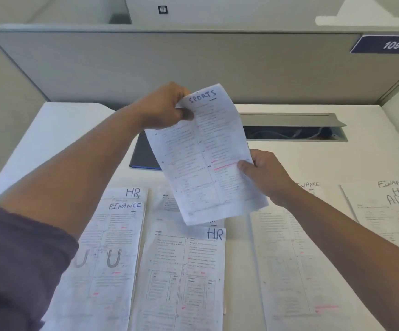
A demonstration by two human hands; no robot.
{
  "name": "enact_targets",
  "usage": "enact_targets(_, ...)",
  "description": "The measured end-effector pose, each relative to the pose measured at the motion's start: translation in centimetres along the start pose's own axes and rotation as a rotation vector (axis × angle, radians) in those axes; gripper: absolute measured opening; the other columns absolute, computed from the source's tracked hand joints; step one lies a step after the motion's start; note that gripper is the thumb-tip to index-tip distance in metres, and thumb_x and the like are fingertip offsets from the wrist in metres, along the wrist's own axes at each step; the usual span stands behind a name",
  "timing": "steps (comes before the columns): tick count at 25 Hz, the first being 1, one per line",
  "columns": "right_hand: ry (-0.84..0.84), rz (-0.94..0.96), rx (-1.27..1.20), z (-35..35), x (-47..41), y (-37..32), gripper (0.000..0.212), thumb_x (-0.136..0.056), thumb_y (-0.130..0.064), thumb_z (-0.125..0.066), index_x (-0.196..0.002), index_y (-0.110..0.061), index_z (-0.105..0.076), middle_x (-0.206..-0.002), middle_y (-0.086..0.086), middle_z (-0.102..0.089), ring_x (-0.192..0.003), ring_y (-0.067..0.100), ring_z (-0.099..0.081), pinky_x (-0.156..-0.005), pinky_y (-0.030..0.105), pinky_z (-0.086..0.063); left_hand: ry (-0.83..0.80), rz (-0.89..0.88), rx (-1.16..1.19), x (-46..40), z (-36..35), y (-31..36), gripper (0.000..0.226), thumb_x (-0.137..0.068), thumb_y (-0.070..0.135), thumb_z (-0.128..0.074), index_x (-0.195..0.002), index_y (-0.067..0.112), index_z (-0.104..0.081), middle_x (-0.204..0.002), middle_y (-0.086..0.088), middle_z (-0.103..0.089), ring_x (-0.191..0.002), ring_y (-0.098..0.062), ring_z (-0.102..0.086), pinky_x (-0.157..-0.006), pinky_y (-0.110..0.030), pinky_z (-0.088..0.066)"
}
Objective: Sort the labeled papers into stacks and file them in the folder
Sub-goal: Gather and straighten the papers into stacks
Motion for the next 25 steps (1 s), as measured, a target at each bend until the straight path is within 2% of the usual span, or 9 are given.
enact_targets(3,0.019,-0.085,-0.075,0.6,-2.9,2.4,0.017,-0.103,-0.016,-0.06,-0.098,-0.021,-0.075,-0.096,-0.01,-0.079,-0.083,0.007,-0.076,-0.074,0.026,-0.059,0.194,0.045,0.068,-1.5,-0.5,-2.6,0.048,-0.088,0.022,-0.082,-0.132,0.025,-0.064,-0.131,0.008,-0.068,-0.119,-0.009,-0.06,-0.11,-0.036,-0.047)
enact_targets(5,0.074,-0.128,-0.123,1.5,-4.5,4.0,0.016,-0.103,-0.013,-0.06,-0.1,-0.017,-0.075,-0.098,-0.007,-0.08,-0.087,0.013,-0.076,-0.076,0.028,-0.061,0.354,0.126,0.12,-1.2,-1.3,-5.5,0.068,-0.087,0.029,-0.082,-0.147,0.025,-0.05,-0.145,0.007,-0.058,-0.128,-0.008,-0.052,-0.11,-0.03,-0.04)
enact_targets(7,0.131,-0.151,-0.179,2.4,-5.9,5.6,0.016,-0.103,-0.012,-0.06,-0.104,-0.012,-0.075,-0.1,-0.004,-0.08,-0.087,0.014,-0.076,-0.075,0.027,-0.062,0.401,0.19,0.191,-1.0,-3.6,-8.3,0.067,-0.089,0.029,-0.079,-0.149,0.022,-0.049,-0.143,0.007,-0.058,-0.126,-0.011,-0.055,-0.104,-0.023,-0.042)
enact_targets(10,0.2,-0.194,-0.261,3.0,-8.1,8.0,0.016,-0.104,-0.012,-0.059,-0.103,-0.015,-0.074,-0.098,-0.006,-0.079,-0.082,0.009,-0.076,-0.064,0.019,-0.059,0.337,0.262,0.273,-1.4,-7.8,-11.6,0.058,-0.094,0.023,-0.074,-0.148,0.021,-0.051,-0.136,0.008,-0.06,-0.121,-0.012,-0.06,-0.097,-0.015,-0.046)
enact_targets(12,0.264,-0.206,-0.31,3.4,-9.7,9.4,0.017,-0.104,-0.013,-0.058,-0.112,-0.013,-0.072,-0.104,-0.004,-0.078,-0.089,0.014,-0.075,-0.071,0.023,-0.059,0.285,0.306,0.276,-2.1,-10.1,-13.3,0.053,-0.097,0.022,-0.071,-0.147,0.019,-0.052,-0.136,0.006,-0.061,-0.119,-0.015,-0.063,-0.104,-0.032,-0.052)
enact_targets(14,0.334,-0.188,-0.358,3.9,-11.3,10.4,0.019,-0.104,-0.013,-0.057,-0.118,-0.01,-0.07,-0.109,-0.003,-0.076,-0.093,0.014,-0.073,-0.077,0.026,-0.057,0.234,0.346,0.272,-3.0,-12.0,-14.4,0.051,-0.098,0.022,-0.069,-0.147,0.017,-0.054,-0.139,0.001,-0.063,-0.119,-0.018,-0.064,-0.108,-0.039,-0.051)
enact_targets(19,0.47,-0.149,-0.343,4.7,-14.8,12.3,0.019,-0.104,-0.015,-0.055,-0.119,-0.013,-0.068,-0.108,-0.012,-0.073,-0.092,0.002,-0.07,-0.068,0.013,-0.054,0.137,0.374,0.244,-6.1,-15.6,-15.0,0.049,-0.1,0.023,-0.066,-0.147,0.015,-0.056,-0.145,-0.004,-0.061,-0.13,-0.022,-0.058,-0.107,-0.028,-0.041)
enact_targets(22,0.506,-0.132,-0.286,4.6,-15.9,13.4,0.015,-0.104,-0.015,-0.055,-0.113,-0.015,-0.067,-0.102,-0.016,-0.071,-0.082,-0.008,-0.067,-0.063,0.007,-0.05,0.088,0.368,0.13,-8.9,-16.2,-14.7,0.035,-0.101,0.033,-0.063,-0.133,0.019,-0.062,-0.135,-0.005,-0.062,-0.122,-0.029,-0.06,-0.105,-0.042,-0.05)
enact_targets(25,0.505,-0.079,-0.199,4.1,-16.2,13.9,0.013,-0.104,-0.017,-0.055,-0.108,-0.016,-0.067,-0.099,-0.019,-0.069,-0.081,-0.009,-0.065,-0.066,0.006,-0.05,-0.028,0.401,-0.113,-10.9,-16.5,-15.1,0.044,-0.103,0.051,-0.052,-0.133,0.019,-0.055,-0.137,-0.007,-0.051,-0.121,-0.035,-0.057,-0.096,-0.051,-0.053)
Point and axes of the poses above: each hand's wrist, its own x-axis away from the middle knuckle, its own z-axis out of the back of the hand, y = z × x, the point moved 8 cm from there along -x, towards the middle knuckle
